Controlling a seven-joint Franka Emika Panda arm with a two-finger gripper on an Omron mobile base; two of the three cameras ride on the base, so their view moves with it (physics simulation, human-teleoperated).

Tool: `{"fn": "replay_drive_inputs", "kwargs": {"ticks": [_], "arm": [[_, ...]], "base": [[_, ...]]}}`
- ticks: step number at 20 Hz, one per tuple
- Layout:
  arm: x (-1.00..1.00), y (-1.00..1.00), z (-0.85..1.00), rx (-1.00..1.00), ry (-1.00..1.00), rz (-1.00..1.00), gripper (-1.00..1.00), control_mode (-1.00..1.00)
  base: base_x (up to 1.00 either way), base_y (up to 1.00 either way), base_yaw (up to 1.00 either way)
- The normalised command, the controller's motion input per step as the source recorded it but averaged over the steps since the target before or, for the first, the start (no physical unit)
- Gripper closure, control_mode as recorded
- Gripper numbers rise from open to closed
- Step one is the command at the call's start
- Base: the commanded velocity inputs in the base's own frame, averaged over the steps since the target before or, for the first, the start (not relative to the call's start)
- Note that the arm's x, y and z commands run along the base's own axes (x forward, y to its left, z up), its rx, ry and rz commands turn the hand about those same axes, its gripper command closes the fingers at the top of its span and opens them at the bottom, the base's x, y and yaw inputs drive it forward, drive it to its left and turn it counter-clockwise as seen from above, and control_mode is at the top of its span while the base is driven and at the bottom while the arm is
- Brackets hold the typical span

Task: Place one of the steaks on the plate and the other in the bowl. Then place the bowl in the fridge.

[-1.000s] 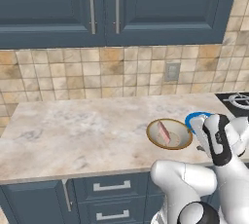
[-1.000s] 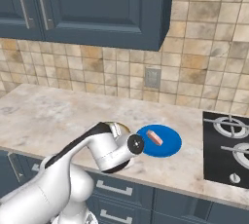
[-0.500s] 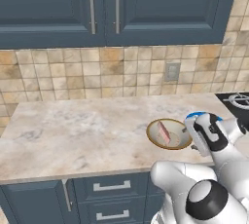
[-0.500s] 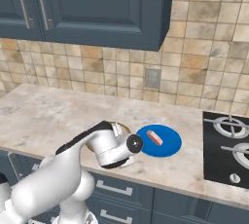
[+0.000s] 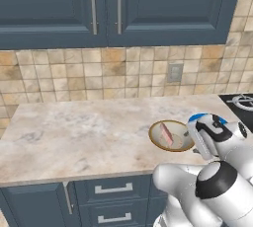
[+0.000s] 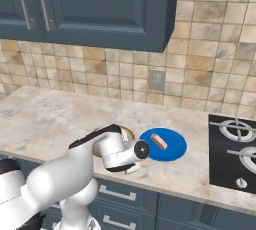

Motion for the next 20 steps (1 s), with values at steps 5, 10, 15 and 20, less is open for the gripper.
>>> {"fn": "replay_drive_inputs", "kwargs": {"ticks": [5,10,15,20], "arm": [[0.2,0.01,-0.17,0.0,-0.02,0.01,-1.0,-1.0],[0.18,0.11,-0.25,0.0,0.0,0.0,-1.0,-1.0],[0.05,0.21,-0.23,0.0,0.0,0.0,-1.0,-1.0],[0.0,0.15,-0.13,0.0,0.0,0.0,1.0,-1.0]], "base": [[0.0,0.0,0.0],[0.0,0.0,0.0],[0.0,0.0,0.0],[0.0,0.0,0.0]]}}
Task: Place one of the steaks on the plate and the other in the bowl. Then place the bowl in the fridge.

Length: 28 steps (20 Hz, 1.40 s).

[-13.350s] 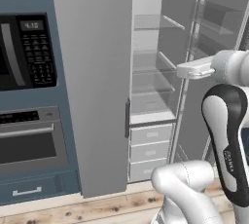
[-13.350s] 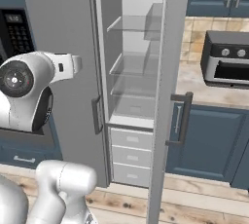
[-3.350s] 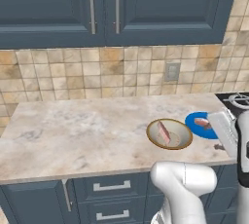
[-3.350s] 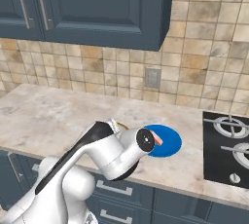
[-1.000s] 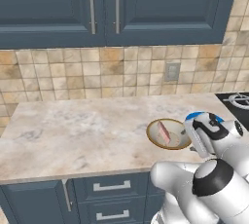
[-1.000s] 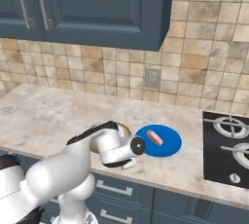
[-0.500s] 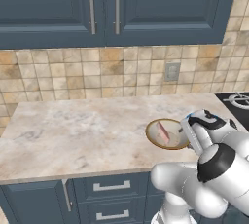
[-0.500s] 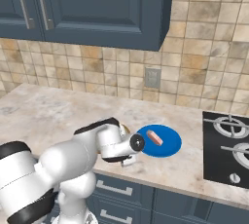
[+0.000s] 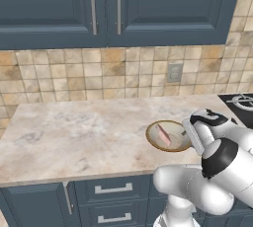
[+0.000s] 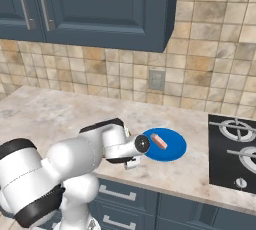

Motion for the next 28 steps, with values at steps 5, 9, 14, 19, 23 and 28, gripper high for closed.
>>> {"fn": "replay_drive_inputs", "kwargs": {"ticks": [5,9,14,19,23,28], "arm": [[0.0,0.16,-0.09,-0.03,0.0,0.0,1.0,-1.0],[0.0,0.2,-0.06,-0.05,0.0,0.0,1.0,-1.0],[-0.41,-0.03,0.63,0.0,0.05,0.0,1.0,-1.0],[-0.64,0.0,0.99,-0.02,-0.13,0.02,1.0,-1.0],[-0.41,0.04,0.83,-0.09,-0.21,0.0,1.0,-1.0],[-0.18,0.26,0.68,-0.07,-0.14,-0.03,1.0,-1.0]], "base": [[0.0,0.0,0.0],[0.0,0.0,0.0],[0.0,0.0,0.0],[0.0,0.0,0.0],[0.0,0.0,0.0],[0.0,0.0,0.0]]}}
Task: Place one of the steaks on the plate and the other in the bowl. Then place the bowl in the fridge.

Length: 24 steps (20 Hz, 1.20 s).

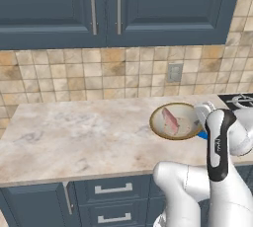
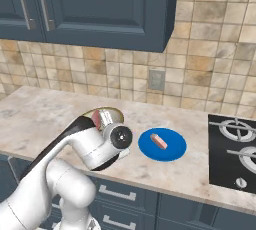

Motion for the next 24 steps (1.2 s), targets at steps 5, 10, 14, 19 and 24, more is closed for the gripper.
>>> {"fn": "replay_drive_inputs", "kwargs": {"ticks": [5,10,14,19,24], "arm": [[-0.35,0.29,0.58,0.06,-0.03,-0.14,1.0,-1.0],[-0.5,0.33,0.56,0.16,0.0,-0.15,1.0,-1.0],[-0.33,0.34,0.29,0.03,-0.03,-0.22,1.0,-1.0],[-0.08,0.32,0.0,0.0,-0.14,-0.36,1.0,-1.0],[-0.57,0.1,0.01,0.02,-0.21,-0.13,1.0,-1.0]], "base": [[0.0,0.0,0.0],[0.0,0.0,0.0],[0.0,0.0,0.0],[0.0,0.0,0.0],[0.0,0.0,0.0]]}}
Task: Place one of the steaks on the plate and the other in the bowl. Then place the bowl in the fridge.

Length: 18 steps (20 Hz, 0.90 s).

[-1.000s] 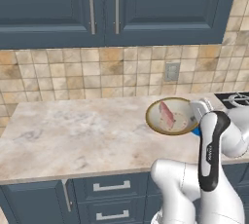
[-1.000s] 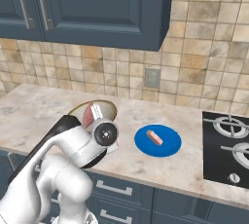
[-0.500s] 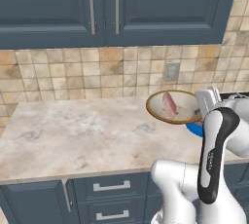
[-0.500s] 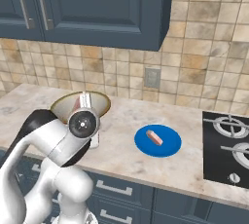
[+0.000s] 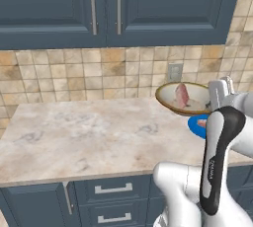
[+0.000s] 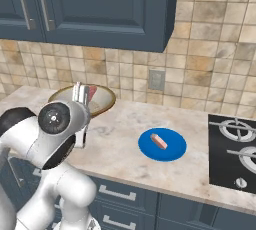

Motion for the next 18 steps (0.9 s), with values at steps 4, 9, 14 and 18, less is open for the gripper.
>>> {"fn": "replay_drive_inputs", "kwargs": {"ticks": [4,9,14,18], "arm": [[-0.93,0.0,-0.01,0.01,-0.18,0.0,1.0,-1.0],[-0.99,0.19,0.1,0.0,-0.24,0.0,1.0,-1.0],[0.0,0.0,0.0,0.0,0.0,0.0,1.0,1.0],[0.0,0.0,0.0,0.0,0.0,0.0,1.0,1.0]], "base": [[0.0,0.0,0.0],[0.0,0.0,0.0],[-0.52,0.29,-0.11],[0.0,-0.03,-0.89]]}}
